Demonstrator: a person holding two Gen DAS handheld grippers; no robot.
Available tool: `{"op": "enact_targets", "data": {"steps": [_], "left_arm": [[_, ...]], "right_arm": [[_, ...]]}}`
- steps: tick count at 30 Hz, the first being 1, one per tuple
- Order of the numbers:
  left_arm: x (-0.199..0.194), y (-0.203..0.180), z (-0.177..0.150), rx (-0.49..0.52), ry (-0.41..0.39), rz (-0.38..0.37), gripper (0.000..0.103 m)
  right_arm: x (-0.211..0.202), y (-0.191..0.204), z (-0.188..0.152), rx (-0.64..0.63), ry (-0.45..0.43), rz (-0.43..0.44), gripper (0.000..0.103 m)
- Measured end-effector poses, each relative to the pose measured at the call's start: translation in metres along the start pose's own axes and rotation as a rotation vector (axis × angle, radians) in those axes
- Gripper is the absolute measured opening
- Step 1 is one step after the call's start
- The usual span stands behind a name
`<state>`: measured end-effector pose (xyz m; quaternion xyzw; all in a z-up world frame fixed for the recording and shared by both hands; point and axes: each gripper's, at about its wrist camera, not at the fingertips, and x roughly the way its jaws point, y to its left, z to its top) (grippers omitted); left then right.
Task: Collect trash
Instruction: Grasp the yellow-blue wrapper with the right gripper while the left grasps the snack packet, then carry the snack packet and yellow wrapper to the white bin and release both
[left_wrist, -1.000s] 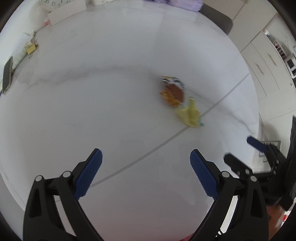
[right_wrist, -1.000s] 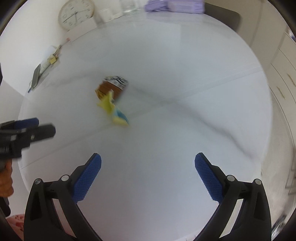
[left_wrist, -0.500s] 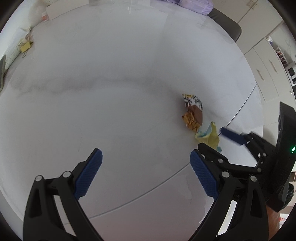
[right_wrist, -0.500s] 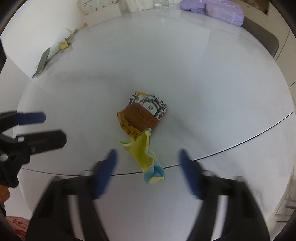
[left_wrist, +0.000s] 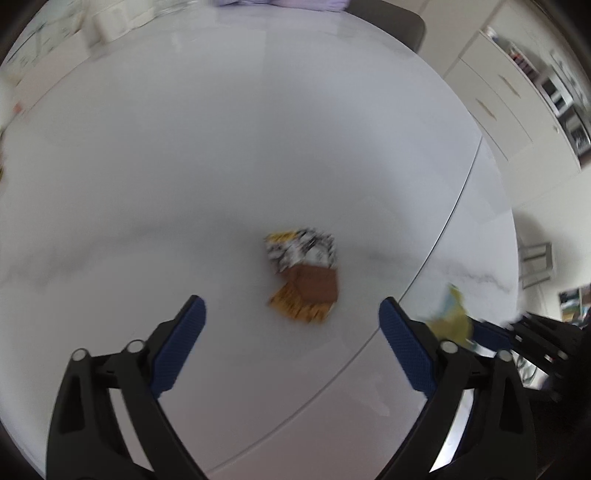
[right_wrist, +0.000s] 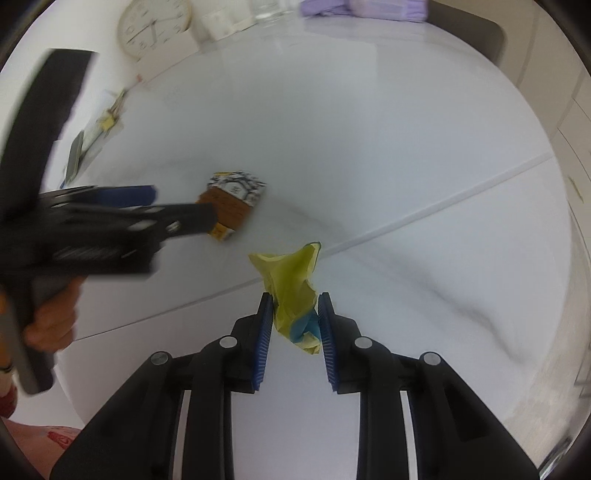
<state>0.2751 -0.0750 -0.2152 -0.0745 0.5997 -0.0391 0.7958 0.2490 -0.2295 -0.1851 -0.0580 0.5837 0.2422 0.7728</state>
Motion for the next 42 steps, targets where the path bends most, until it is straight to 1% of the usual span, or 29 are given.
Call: {"op": "enact_targets", "data": {"steps": [1,2,3,4,5,7,9,10,13,15,19,21,22,24,26,27,30,33,35,38,40,42], "left_arm": [[0.006,-0.005,0.004,0.014,0.010,0.001,0.076],[0.012,-0.008,0.007,0.020,0.019,0.001,0.073],[0.017,-0.010,0.010,0.024,0.028,-0.001,0.062],[0.023,-0.012,0.012,0.029,0.040,0.000,0.055],[0.028,-0.014,0.015,0.032,0.054,0.003,0.052],[0.029,-0.018,0.017,0.046,0.030,0.032,0.044],[0.031,-0.020,0.018,0.055,0.037,0.025,0.037],[0.031,-0.021,0.019,0.052,0.031,0.029,0.036],[0.031,-0.022,0.017,0.044,0.029,0.029,0.034],[0.027,-0.027,0.014,0.057,0.016,0.049,0.033],[0.008,-0.042,0.002,0.074,0.001,0.042,0.033],[-0.010,-0.062,-0.007,0.103,-0.006,0.018,0.033],[-0.017,-0.070,-0.011,0.117,-0.009,0.007,0.033],[-0.036,-0.101,-0.028,0.174,-0.018,-0.026,0.033],[-0.049,-0.128,-0.046,0.217,-0.016,-0.054,0.033],[-0.056,-0.144,-0.057,0.237,-0.012,-0.082,0.033],[-0.068,-0.188,-0.088,0.275,0.019,-0.169,0.033],[-0.074,-0.229,-0.119,0.335,0.042,-0.225,0.033],[-0.074,-0.252,-0.139,0.383,0.054,-0.236,0.033],[-0.065,-0.287,-0.166,0.447,0.096,-0.237,0.033],[-0.062,-0.301,-0.178,0.467,0.120,-0.237,0.033],[-0.060,-0.312,-0.182,0.474,0.126,-0.235,0.033]], "right_arm": [[-0.006,-0.006,-0.005,0.021,-0.005,0.001,0.026],[-0.011,-0.012,-0.010,0.041,-0.009,0.001,0.026],[-0.014,-0.015,-0.013,0.053,-0.013,-0.002,0.026],[-0.019,-0.021,-0.018,0.072,-0.017,-0.008,0.026],[-0.023,-0.026,-0.022,0.083,-0.020,-0.012,0.026],[-0.030,-0.035,-0.030,0.106,-0.029,-0.020,0.026],[-0.034,-0.041,-0.035,0.126,-0.035,-0.024,0.026],[-0.037,-0.044,-0.038,0.138,-0.040,-0.024,0.026],[-0.041,-0.048,-0.044,0.159,-0.055,-0.025,0.026],[-0.045,-0.048,-0.050,0.169,-0.066,-0.021,0.026],[-0.055,-0.052,-0.055,0.181,-0.097,-0.013,0.026],[-0.066,-0.056,-0.065,0.189,-0.115,-0.013,0.026],[-0.065,-0.054,-0.064,0.193,-0.120,-0.011,0.026],[-0.076,-0.061,-0.076,0.209,-0.130,-0.011,0.026],[-0.090,-0.070,-0.096,0.232,-0.142,-0.021,0.026],[-0.095,-0.074,-0.104,0.241,-0.146,-0.025,0.026],[-0.117,-0.092,-0.148,0.292,-0.158,-0.050,0.026],[-0.136,-0.111,-0.195,0.345,-0.159,-0.077,0.026],[-0.144,-0.121,-0.225,0.378,-0.156,-0.085,0.026],[-0.151,-0.131,-0.266,0.418,-0.141,-0.086,0.027],[-0.152,-0.135,-0.288,0.435,-0.130,-0.081,0.027],[-0.149,-0.138,-0.304,0.447,-0.117,-0.068,0.027]]}}
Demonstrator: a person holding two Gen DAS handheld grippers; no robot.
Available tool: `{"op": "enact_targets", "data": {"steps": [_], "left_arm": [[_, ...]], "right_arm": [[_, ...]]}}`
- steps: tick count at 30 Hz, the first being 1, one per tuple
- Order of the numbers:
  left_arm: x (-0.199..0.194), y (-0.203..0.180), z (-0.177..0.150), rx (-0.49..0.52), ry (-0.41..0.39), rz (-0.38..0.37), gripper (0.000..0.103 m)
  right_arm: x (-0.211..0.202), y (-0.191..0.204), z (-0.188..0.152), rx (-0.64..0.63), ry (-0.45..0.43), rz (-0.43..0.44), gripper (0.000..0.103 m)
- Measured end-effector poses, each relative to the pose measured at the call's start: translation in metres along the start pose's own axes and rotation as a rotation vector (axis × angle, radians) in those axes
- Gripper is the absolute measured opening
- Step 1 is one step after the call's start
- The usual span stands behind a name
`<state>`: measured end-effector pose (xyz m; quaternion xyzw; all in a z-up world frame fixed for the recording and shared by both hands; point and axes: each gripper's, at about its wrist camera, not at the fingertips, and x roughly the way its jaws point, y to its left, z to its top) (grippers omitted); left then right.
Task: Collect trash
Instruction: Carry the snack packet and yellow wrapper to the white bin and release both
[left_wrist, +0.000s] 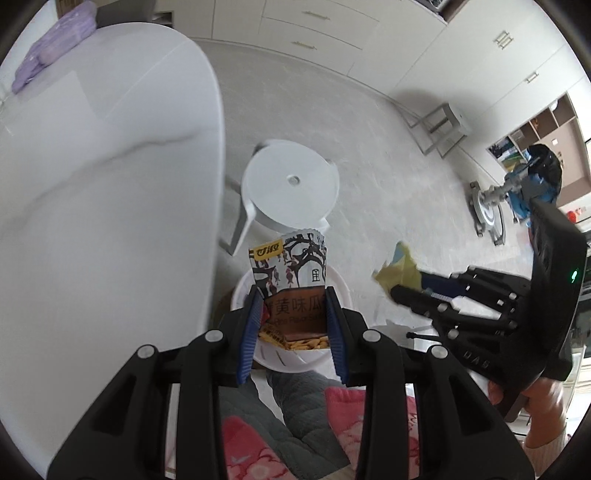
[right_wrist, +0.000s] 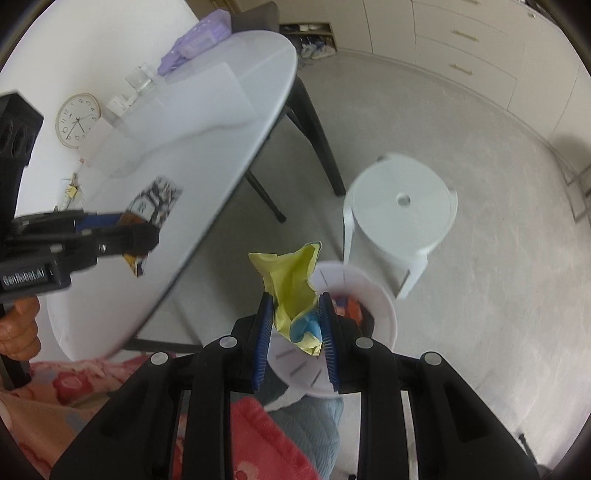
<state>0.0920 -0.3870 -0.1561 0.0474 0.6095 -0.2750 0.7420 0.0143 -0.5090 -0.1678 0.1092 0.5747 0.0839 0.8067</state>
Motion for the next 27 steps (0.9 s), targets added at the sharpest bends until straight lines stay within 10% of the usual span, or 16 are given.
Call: {"op": "enact_targets", "data": {"steps": [12,14,17,27], "left_arm": [[-0.020,-0.014,-0.033,-0.018,-0.023,0.043,0.033],[-0.020,-0.010,-0.032,-0.019,-0.023,0.045,0.033],[-0.018,-0.010,-0.031,-0.020,-0.021,0.050,0.033],[-0.021,-0.013,-0.033,-0.003,-0.004,0.052,0.033]], "right_arm": [[0.007,-0.011,-0.023,-0.053,0.045,0.031,0.029],[0.014,-0.012,-0.023,-0.053,0.087,0.043,0.067],[0.015,-0.013,-0.024,-0.028,0.085,0.006,0.095],[0.006,-0.033,-0.022,0.071,0.061,-0.033,0.100]]}}
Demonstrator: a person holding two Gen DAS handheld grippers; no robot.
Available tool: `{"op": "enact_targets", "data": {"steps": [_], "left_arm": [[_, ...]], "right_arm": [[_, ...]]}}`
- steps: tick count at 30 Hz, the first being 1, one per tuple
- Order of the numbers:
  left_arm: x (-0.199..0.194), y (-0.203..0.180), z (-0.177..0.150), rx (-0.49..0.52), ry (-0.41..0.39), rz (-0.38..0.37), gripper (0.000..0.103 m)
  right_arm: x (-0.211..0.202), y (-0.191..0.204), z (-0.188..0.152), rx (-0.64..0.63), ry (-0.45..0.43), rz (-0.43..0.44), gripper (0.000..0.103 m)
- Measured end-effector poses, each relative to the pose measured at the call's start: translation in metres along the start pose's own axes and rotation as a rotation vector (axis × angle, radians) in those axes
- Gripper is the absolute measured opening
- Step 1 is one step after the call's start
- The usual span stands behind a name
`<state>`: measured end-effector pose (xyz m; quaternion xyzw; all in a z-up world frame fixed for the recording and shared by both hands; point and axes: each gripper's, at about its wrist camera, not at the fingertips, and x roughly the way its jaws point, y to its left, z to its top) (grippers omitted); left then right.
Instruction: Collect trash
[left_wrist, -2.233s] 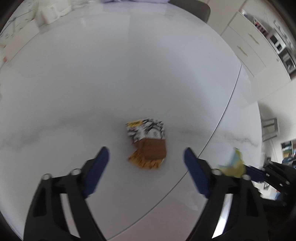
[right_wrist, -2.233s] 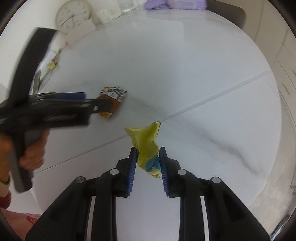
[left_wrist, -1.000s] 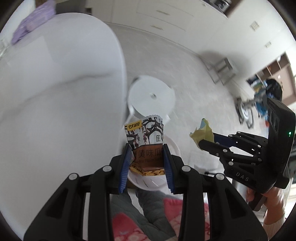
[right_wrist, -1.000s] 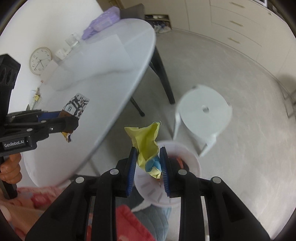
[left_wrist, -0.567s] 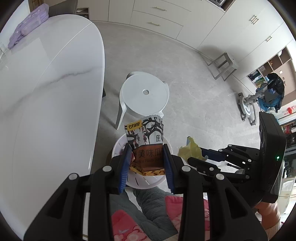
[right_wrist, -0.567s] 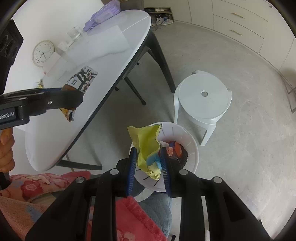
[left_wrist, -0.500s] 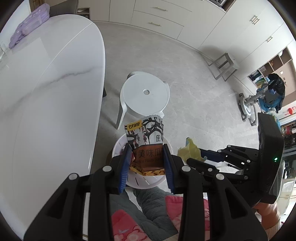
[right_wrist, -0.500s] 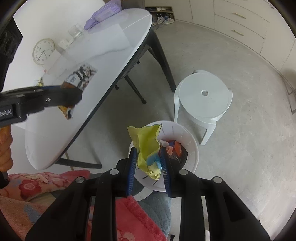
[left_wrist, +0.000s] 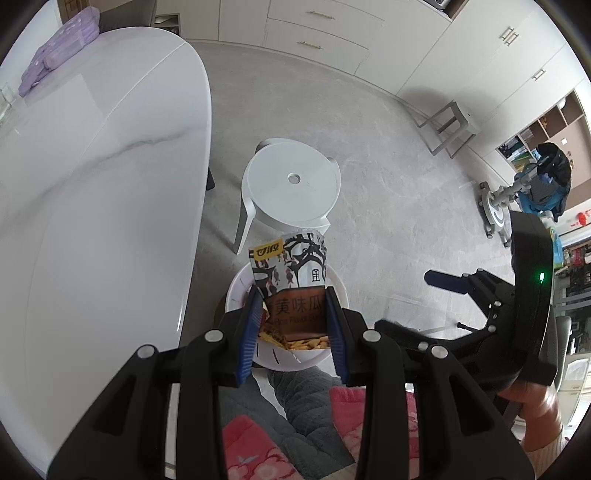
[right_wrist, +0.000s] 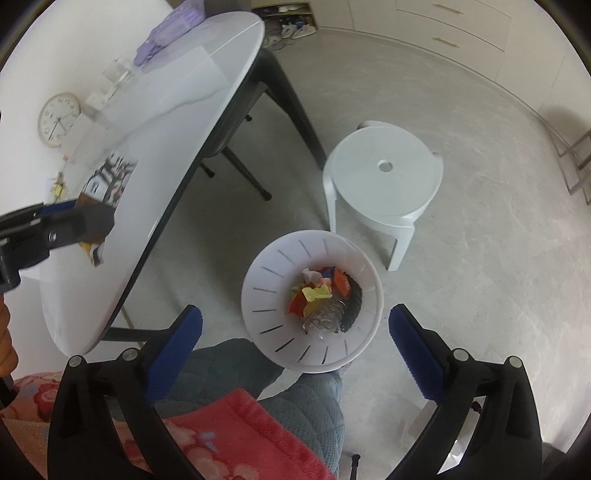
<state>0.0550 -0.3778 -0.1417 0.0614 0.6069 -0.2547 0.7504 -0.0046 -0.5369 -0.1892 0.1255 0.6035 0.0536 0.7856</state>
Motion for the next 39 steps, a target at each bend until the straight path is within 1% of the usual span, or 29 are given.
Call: {"op": "enact_targets", "data": {"steps": [3,6,7,8,9,10,11,12,14,16,18,24,33,35,39], "left_arm": [[0.005,-0.002,-0.002,0.015,0.023,-0.007,0.034],[0.015,-0.008,-0.006,0.033,0.066,-0.023,0.033],[0.019,-0.010,-0.007,0.037,0.084,-0.028,0.034],[0.023,-0.011,-0.008,0.042,0.100,-0.028,0.038],[0.027,-0.014,-0.010,0.049,0.122,-0.019,0.055],[0.031,-0.015,-0.011,0.051,0.136,0.002,0.079],[0.033,-0.017,-0.012,0.052,0.145,0.037,0.086],[0.033,-0.018,-0.013,0.054,0.145,0.050,0.088],[0.034,-0.019,-0.014,0.059,0.148,0.037,0.089],[0.034,-0.020,-0.014,0.061,0.146,0.050,0.092],[0.033,-0.020,-0.014,0.061,0.140,0.052,0.092],[0.028,-0.018,-0.015,0.057,0.119,0.058,0.092],[0.020,-0.014,-0.017,0.024,0.089,0.066,0.092],[0.017,-0.011,-0.018,0.013,0.079,0.074,0.092],[0.002,-0.001,-0.019,-0.033,0.024,0.103,0.092]], "right_arm": [[-0.004,-0.011,-0.001,0.033,-0.015,-0.023,0.100],[-0.010,-0.025,-0.003,0.079,-0.030,-0.039,0.100],[-0.010,-0.029,-0.003,0.090,-0.031,-0.042,0.100],[-0.012,-0.034,-0.004,0.104,-0.032,-0.048,0.100],[-0.013,-0.040,-0.005,0.116,-0.033,-0.057,0.100],[-0.013,-0.043,-0.005,0.125,-0.031,-0.064,0.100],[-0.014,-0.047,-0.006,0.135,-0.029,-0.069,0.100],[-0.014,-0.052,-0.007,0.145,-0.029,-0.072,0.100],[-0.014,-0.058,-0.008,0.163,-0.027,-0.076,0.100],[-0.013,-0.062,-0.008,0.174,-0.023,-0.078,0.100],[-0.013,-0.064,-0.008,0.175,-0.024,-0.080,0.100],[-0.012,-0.061,-0.007,0.157,-0.024,-0.075,0.100],[-0.012,-0.052,-0.006,0.122,-0.021,-0.080,0.100],[-0.011,-0.048,-0.005,0.107,-0.016,-0.083,0.100],[-0.007,-0.038,0.001,0.069,-0.009,-0.075,0.100]]}}
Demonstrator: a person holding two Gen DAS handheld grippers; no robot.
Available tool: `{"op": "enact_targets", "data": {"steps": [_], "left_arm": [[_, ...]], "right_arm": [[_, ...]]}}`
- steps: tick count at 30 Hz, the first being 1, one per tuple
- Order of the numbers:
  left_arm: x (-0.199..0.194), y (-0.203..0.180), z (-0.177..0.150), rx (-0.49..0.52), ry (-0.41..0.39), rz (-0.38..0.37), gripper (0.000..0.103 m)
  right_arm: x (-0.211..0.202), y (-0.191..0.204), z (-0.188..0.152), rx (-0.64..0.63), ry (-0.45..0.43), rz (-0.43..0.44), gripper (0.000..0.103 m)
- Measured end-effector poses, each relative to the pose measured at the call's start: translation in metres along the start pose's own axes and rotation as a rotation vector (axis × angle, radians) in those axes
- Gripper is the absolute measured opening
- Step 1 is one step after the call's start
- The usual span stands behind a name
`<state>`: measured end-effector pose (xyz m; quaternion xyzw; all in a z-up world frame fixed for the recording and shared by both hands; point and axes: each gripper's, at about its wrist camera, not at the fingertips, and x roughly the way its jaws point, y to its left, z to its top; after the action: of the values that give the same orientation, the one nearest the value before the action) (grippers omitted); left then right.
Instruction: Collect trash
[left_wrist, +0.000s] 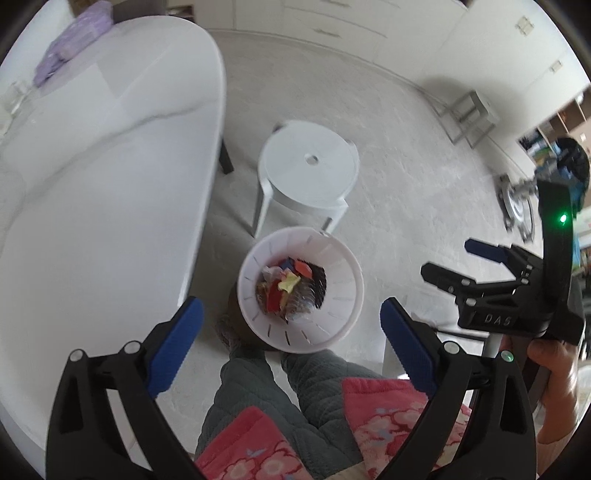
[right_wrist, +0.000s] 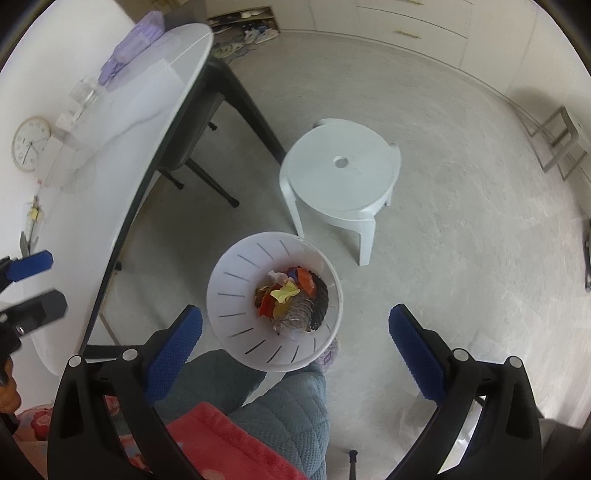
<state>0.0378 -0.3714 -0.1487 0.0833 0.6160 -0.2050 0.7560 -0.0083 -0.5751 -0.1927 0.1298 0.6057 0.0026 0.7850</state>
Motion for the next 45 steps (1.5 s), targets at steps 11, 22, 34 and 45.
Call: {"op": "enact_targets", "data": {"steps": [11,22,34,45], "left_arm": [[-0.067,0.068,-0.008,-0.264,-0.199,0.210,0.093],[-0.174,0.141,-0.014,-0.519,-0.399,0.422,0.095],[-0.268,0.194,0.019,-0.496,-0.602,0.452,0.095],[-0.299,0.250,0.021,-0.364,-0.666,0.397,0.095]], "right_arm": [[-0.011,0.091,0.051,-0.247,-0.059,0.060,0.100],[-0.094,0.229,0.111,-0.536,-0.282,0.193,0.100],[-0.208,0.295,0.151,-0.487,-0.595,0.188,0.101],[-0.239,0.337,0.137,-0.356,-0.735,0.138,0.101]]}}
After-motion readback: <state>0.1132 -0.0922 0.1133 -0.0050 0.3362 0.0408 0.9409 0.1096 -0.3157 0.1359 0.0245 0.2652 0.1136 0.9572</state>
